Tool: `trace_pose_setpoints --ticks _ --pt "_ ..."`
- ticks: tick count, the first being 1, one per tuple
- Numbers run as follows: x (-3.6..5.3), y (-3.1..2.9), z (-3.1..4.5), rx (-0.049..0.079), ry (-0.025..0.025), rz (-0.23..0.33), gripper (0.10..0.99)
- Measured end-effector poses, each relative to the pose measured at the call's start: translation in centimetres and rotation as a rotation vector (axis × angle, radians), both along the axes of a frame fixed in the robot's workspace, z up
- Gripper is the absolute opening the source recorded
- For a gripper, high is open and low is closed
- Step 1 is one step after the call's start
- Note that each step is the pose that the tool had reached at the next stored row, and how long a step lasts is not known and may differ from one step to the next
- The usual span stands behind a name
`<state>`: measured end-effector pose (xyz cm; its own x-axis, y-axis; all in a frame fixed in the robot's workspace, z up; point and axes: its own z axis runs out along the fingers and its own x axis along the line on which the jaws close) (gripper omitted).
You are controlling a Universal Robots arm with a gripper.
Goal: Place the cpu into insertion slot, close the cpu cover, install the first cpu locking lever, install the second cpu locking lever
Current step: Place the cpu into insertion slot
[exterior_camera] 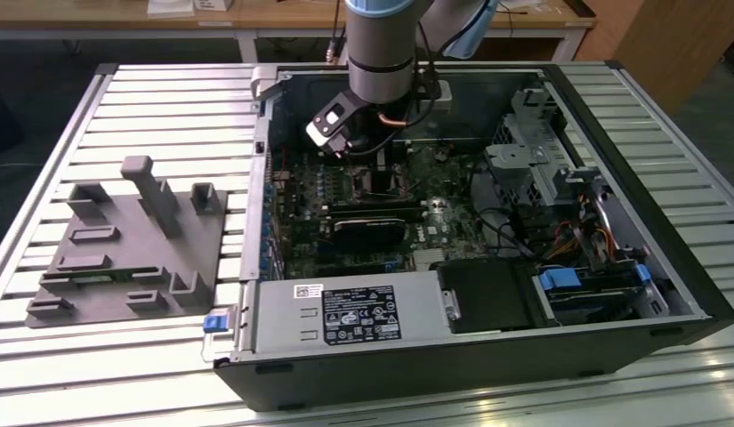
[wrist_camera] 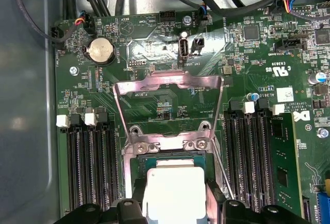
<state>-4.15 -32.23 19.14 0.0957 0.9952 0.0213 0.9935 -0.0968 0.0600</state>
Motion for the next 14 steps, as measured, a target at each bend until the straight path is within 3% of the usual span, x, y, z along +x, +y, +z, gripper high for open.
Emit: trace_pose_setpoints --ticks 1,14 --pt "0.01 0.02 -0.05 0.001 -0.0002 0.000 0.600" --pt "0.00 0.00 0.18 0.000 0.0005 0.000 0.600"
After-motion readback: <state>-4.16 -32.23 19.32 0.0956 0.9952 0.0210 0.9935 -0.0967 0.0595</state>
